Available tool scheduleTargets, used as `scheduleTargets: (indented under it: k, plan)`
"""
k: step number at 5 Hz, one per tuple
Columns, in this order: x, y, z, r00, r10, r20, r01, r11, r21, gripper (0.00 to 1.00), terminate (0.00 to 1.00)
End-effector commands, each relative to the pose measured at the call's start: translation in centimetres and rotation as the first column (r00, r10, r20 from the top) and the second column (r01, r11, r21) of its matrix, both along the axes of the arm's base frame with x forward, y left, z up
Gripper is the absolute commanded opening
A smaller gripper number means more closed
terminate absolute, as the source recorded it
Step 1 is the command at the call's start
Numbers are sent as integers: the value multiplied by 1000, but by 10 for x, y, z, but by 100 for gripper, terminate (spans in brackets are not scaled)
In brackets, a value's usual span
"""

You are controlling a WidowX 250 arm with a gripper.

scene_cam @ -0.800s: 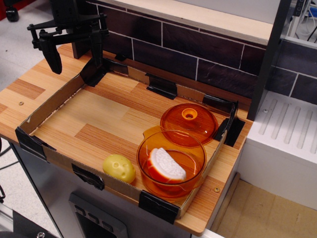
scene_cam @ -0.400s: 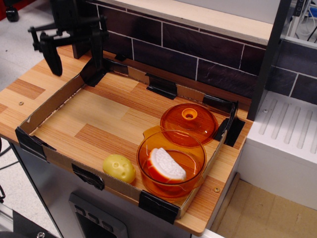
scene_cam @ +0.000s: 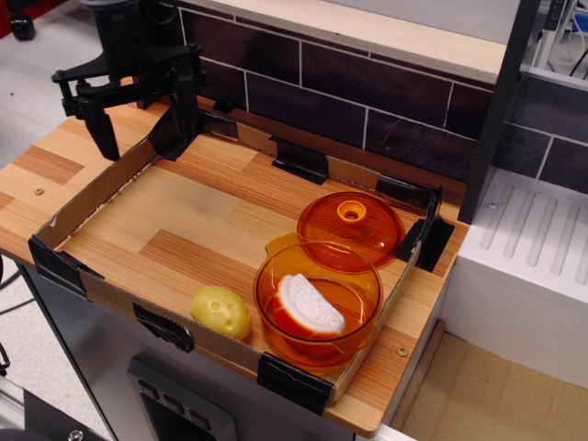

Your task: Take sushi out of pot

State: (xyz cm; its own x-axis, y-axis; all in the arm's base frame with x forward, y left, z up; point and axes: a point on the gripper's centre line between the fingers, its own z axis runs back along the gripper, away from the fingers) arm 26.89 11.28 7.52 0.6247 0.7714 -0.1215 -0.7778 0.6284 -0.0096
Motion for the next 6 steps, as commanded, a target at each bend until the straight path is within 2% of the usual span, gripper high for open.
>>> scheduleTargets:
  k: [1,2,3,4,6]
  plan:
    - [-6,-37,39,994,91,64,-91,996,-2,100,0]
    - [-15,-61,43,991,129,47,-130,991,11,100,0]
    - [-26,-86,36,987,160,30,-161,986,49,100,0]
    - [-34,-109,27,976,212,51,-216,973,77,100,0]
    - [-42,-136,2,960,257,109,-265,961,71,100,0]
